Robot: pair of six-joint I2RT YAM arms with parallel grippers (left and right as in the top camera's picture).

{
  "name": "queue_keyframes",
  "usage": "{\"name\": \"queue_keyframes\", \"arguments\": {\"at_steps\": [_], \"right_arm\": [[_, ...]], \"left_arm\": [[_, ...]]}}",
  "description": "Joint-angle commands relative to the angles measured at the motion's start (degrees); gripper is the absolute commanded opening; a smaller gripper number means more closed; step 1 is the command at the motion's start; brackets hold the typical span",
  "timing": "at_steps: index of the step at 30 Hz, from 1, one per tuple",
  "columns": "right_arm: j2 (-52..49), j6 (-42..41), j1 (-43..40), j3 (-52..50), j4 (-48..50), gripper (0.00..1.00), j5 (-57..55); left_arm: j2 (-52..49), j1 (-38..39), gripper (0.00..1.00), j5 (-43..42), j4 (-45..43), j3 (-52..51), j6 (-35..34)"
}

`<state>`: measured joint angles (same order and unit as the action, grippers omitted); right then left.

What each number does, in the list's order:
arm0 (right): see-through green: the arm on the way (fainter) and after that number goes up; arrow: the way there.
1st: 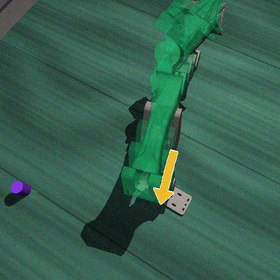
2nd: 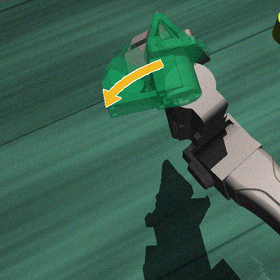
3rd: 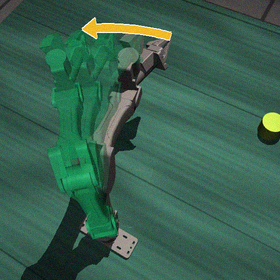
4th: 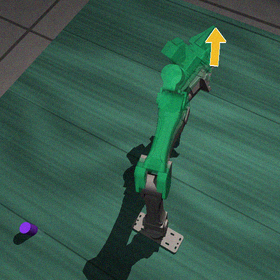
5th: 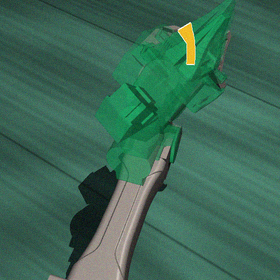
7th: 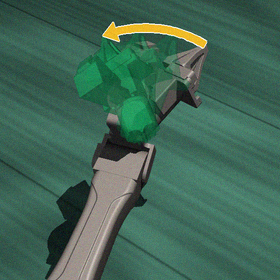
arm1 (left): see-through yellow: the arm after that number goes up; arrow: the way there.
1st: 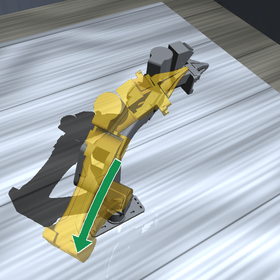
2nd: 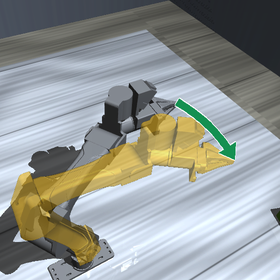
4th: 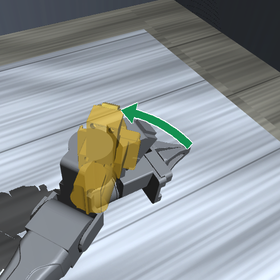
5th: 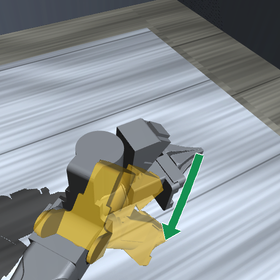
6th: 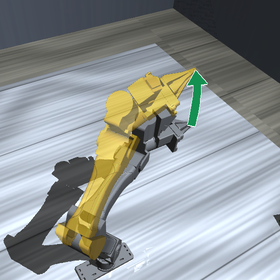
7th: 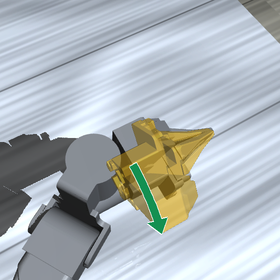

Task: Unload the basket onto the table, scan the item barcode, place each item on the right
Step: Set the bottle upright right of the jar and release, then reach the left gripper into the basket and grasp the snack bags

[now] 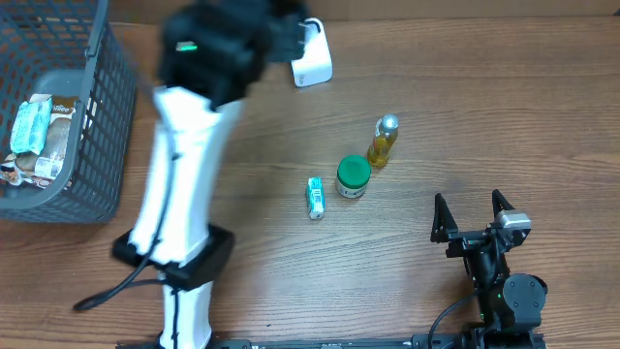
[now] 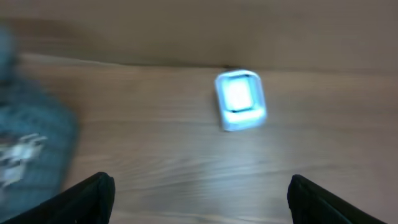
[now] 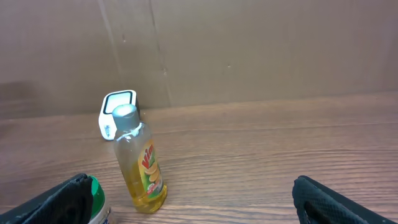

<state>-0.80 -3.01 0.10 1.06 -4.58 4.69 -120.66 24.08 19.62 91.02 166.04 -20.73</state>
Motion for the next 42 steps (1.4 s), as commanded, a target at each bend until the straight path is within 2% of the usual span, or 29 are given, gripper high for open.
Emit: {"name": "queue_keyframes", "arguments": {"at_steps": [1, 5, 13, 20, 23, 31, 33, 34, 36, 38, 42], "right_arm": [[0.6, 0.0, 0.3, -0.6, 0.2, 1.0, 0.3], [0.6, 0.0, 0.3, -0.6, 0.2, 1.0, 0.3], [0.6, 0.0, 0.3, -0.6, 0.2, 1.0, 0.3], [0.6, 0.0, 0.3, -0.6, 0.2, 1.0, 0.3], [0.6, 0.0, 0.3, -0.6, 0.2, 1.0, 0.3], [0.6, 0.0, 0.3, -0.6, 0.2, 1.0, 0.3], [0.6, 0.0, 0.3, -0.6, 0.2, 1.0, 0.3], [0.6, 0.0, 0.3, -0.6, 0.2, 1.0, 0.3], [0.6, 0.0, 0.3, -0.6, 0.2, 1.0, 0.3], [0.6, 0.0, 0.3, -0.6, 0.2, 1.0, 0.3], [0.6, 0.0, 0.3, -0.6, 0.2, 1.0, 0.3]], "left_arm": [[3.9, -5.6, 0.9, 3.3, 2.4, 1.0, 1.1], [4.7, -13.3, 0.91, 3.4, 5.8, 1.0, 2.1], [4.6, -28.8, 0.9, 1.3, 5.8, 0.7, 2.5], [4.2, -42.1, 0.91, 1.2, 5.7, 0.5, -1.6], [3.7, -47.5, 0.91, -2.0, 5.0, -0.9, -1.6], [3.7, -58.9, 0.91, -4.5, -3.2, -16.4, -1.6], [3.7, -61.0, 0.94, -4.5, -6.1, -21.7, -1.6], [3.7, -62.1, 1.0, -4.5, -8.0, -24.5, -1.6], [3.7, -63.7, 1.0, -4.9, -11.7, -29.2, -1.5], [3.7, -65.0, 1.0, -8.1, -16.3, -33.8, 1.6], [3.7, -66.1, 0.97, -20.2, -24.4, -40.9, 17.1]]}}
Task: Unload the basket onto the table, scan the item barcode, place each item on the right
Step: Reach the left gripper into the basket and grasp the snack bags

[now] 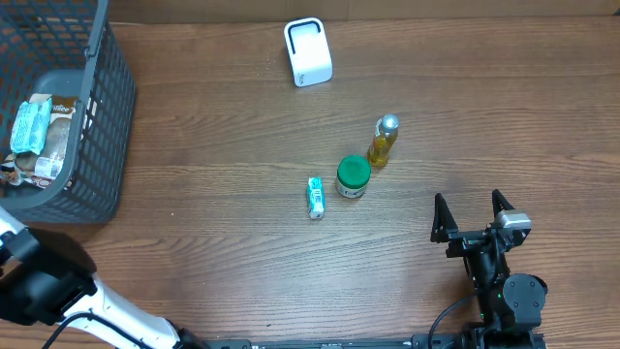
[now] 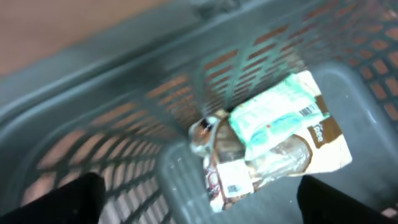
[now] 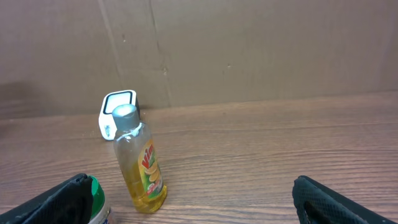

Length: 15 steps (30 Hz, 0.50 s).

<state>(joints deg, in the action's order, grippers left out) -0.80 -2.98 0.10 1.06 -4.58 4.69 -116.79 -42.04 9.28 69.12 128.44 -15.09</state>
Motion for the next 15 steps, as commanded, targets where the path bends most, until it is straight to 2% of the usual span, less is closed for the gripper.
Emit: {"name": "queue_keyframes", "arguments": {"at_steps": [1, 8, 15], "right_arm": [[0.6, 0.0, 0.3, -0.6, 0.2, 1.0, 0.3], [0.6, 0.0, 0.3, -0.6, 0.2, 1.0, 0.3], [0.6, 0.0, 0.3, -0.6, 0.2, 1.0, 0.3]], "left_arm": [[-0.2, 0.1, 0.98, -12.0, -4.5, -4.7, 14.9], [-0.3, 2.5, 1.0, -11.7, -12.1, -8.6, 21.7], [-4.2, 5.7, 1.0, -10.9, -16.7, -12.5, 32.0]]}}
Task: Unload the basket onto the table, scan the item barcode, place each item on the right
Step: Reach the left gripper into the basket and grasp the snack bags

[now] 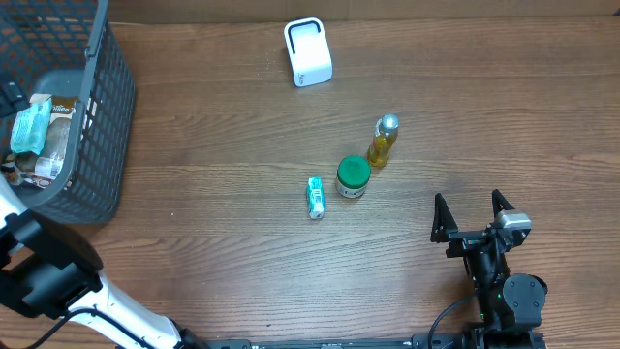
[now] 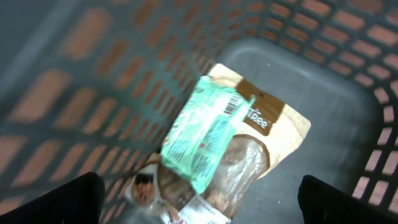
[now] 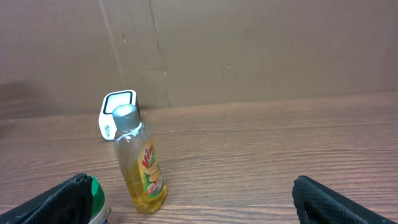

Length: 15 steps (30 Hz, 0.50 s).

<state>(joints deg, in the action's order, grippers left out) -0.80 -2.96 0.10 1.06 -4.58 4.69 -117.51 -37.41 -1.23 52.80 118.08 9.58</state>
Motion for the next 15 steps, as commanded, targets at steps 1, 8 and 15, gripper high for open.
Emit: {"name": "queue_keyframes", "arguments": {"at_steps": [1, 8, 15], "right_arm": [[0.6, 0.0, 0.3, -0.6, 0.2, 1.0, 0.3], [0.6, 0.0, 0.3, -0.6, 0.2, 1.0, 0.3], [0.6, 0.0, 0.3, -0.6, 0.2, 1.0, 0.3]], "left_arm": [[-4.8, 1.5, 0.99, 0.8, -0.4, -2.2, 8.5], [-14.0, 3.9, 1.0, 4.2, -0.6, -2.2, 14.9], [-15.9, 5.6, 0.99, 7.9, -2.9, -2.2, 17.7]]}}
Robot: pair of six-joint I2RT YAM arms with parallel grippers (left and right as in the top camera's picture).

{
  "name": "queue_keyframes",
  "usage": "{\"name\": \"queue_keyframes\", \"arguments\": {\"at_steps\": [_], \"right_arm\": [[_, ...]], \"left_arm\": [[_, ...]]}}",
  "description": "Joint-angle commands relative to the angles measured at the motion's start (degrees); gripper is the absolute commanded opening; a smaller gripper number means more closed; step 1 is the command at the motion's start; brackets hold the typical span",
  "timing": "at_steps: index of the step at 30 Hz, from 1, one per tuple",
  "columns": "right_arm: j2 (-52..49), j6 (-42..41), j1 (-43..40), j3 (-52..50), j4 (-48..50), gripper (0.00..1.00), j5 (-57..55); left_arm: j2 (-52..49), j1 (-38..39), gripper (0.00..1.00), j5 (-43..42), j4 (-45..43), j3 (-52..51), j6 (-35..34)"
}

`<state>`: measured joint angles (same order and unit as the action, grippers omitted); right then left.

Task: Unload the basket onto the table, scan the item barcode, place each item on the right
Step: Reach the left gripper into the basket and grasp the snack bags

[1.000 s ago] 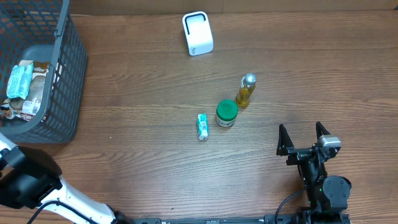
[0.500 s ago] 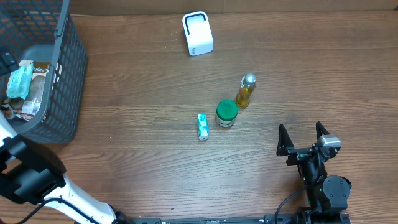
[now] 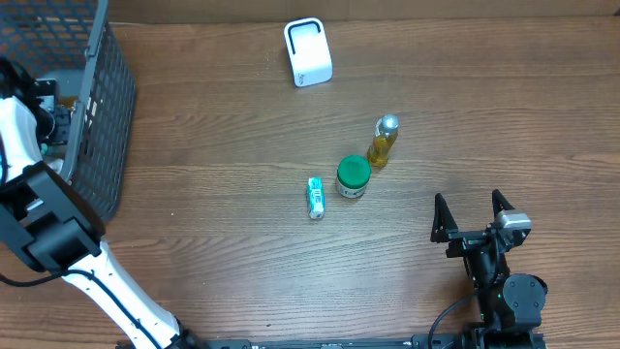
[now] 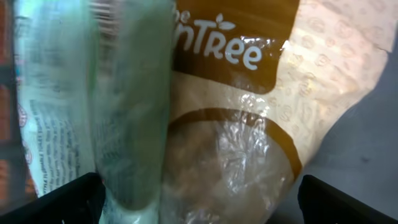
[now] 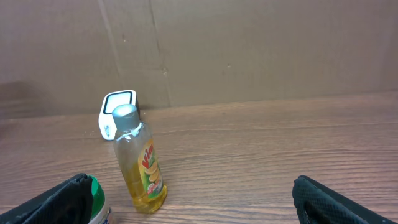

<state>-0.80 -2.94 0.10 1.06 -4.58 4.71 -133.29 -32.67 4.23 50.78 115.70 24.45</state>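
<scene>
My left gripper [image 4: 199, 208] is open and down inside the grey basket [image 3: 102, 145] at the table's left, reached by my left arm [image 3: 24, 145]. Close under it lie a brown-and-clear snack bag [image 4: 249, 143] and a pale green packet [image 4: 118, 106], the packet resting on the bag's left side. The fingertips [image 4: 68, 202] straddle both. The white scanner [image 3: 308, 53] stands at the back of the table and shows as scanner [image 5: 117, 115] in the right wrist view. My right gripper [image 3: 475, 218] rests open near the front right, holding nothing.
In mid-table stand a yellow liquid bottle [image 3: 383, 142], a green-lidded jar [image 3: 353, 177] and a small teal pack [image 3: 315, 197]. The bottle [image 5: 142, 162] and the jar [image 5: 94, 198] are ahead-left of my right gripper. A cardboard wall [image 5: 249, 50] backs the table.
My left gripper has dropped much closer to the packets in the basket, which now fill its wrist view. My right arm and the items on the table are unchanged.
My left arm was first up over the back of the table near the scanner. It then stood at the basket's side looking at the packets through the mesh, then above them inside the basket, and now sits right down on them, still open.
</scene>
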Motion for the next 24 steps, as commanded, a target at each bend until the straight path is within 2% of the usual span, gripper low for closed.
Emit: {"name": "queue_keyframes", "arguments": {"at_steps": [1, 14, 21, 22, 23, 24], "right_arm": [[0.6, 0.0, 0.3, -0.6, 0.2, 1.0, 0.3], [0.6, 0.0, 0.3, -0.6, 0.2, 1.0, 0.3], [0.6, 0.0, 0.3, -0.6, 0.2, 1.0, 0.3], [0.6, 0.0, 0.3, -0.6, 0.2, 1.0, 0.3], [0.6, 0.0, 0.3, -0.6, 0.2, 1.0, 0.3], [0.6, 0.0, 0.3, -0.6, 0.2, 1.0, 0.3]], "left_arm": [[-0.1, 1.0, 0.99, 3.7, -1.4, 0.2, 2.8], [-0.6, 1.0, 1.0, 5.7, -3.7, -2.1, 2.8], [-0.6, 0.8, 1.0, 11.9, -9.8, -8.0, 2.8], [-0.6, 0.7, 0.97, 12.3, -10.5, -8.7, 2.8], [-0.6, 0.5, 0.89, 12.3, -10.8, -9.0, 2.8], [-0.6, 0.4, 0.76, 12.2, -11.0, -9.1, 2.7]]}}
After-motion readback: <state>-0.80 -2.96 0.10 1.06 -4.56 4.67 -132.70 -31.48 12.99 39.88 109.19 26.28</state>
